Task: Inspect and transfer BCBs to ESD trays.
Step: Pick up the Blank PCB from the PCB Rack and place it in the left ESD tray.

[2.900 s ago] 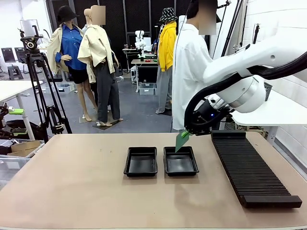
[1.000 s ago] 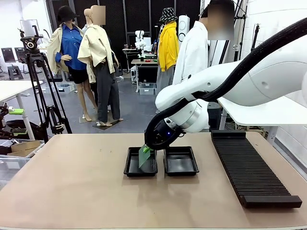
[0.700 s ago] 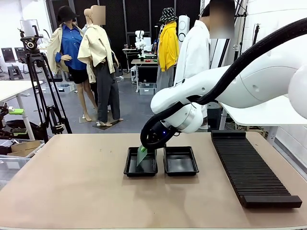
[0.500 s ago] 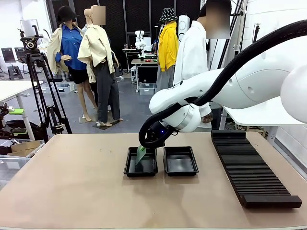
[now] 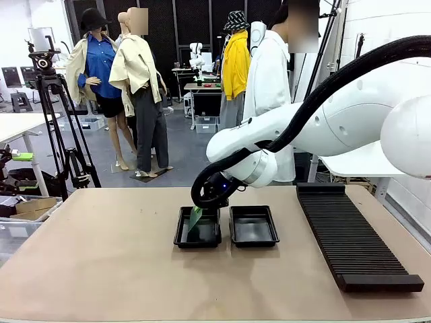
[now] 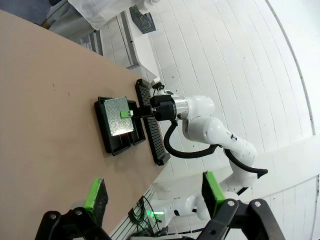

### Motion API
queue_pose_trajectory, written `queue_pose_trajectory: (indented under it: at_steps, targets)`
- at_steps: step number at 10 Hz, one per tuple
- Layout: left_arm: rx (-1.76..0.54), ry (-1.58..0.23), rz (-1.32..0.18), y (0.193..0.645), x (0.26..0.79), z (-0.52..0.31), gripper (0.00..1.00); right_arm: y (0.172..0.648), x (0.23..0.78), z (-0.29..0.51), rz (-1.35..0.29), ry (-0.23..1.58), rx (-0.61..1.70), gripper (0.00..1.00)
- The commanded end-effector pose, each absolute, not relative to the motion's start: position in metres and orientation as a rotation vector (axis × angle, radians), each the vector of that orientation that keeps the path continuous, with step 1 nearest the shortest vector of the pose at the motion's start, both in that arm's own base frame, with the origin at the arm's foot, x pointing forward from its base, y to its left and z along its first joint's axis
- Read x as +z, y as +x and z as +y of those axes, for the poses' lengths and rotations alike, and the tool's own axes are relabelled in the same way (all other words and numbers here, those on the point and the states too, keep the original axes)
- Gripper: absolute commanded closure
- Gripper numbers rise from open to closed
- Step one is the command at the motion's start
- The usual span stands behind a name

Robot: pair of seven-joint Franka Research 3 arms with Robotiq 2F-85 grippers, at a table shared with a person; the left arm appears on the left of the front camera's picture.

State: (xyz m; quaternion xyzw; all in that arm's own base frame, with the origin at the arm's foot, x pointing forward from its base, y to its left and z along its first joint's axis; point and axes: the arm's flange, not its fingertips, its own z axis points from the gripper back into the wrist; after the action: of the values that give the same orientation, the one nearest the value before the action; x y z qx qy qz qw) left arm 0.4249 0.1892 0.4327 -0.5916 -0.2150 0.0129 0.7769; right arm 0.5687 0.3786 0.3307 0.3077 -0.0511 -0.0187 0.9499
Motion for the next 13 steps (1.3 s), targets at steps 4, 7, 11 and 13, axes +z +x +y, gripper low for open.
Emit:
queue_pose_trajectory:
  at_steps: [4, 7, 11, 13]
  targets:
    - [0.042, -1.275, -0.465, 0.424, 0.4355, 0.1896, 0.0, 0.5692, 0.329, 0.3799, -0.101, 0.627, -0.04, 1.0]
    - [0.042, -1.275, -0.465, 0.424, 0.4355, 0.1896, 0.0, 0.5692, 0.329, 0.3799, -0.101, 0.627, -0.04, 1.0]
    - [0.042, -1.275, -0.465, 0.424, 0.4355, 0.1896, 0.0, 0.5692, 0.329, 0.3799, -0.101, 0.627, -0.04, 1.0]
    - [0.042, -1.275, -0.465, 0.424, 0.4355, 0.1896, 0.0, 0.5719, 0.3305, 0.3809, -0.086, 0.587, -0.067, 0.96]
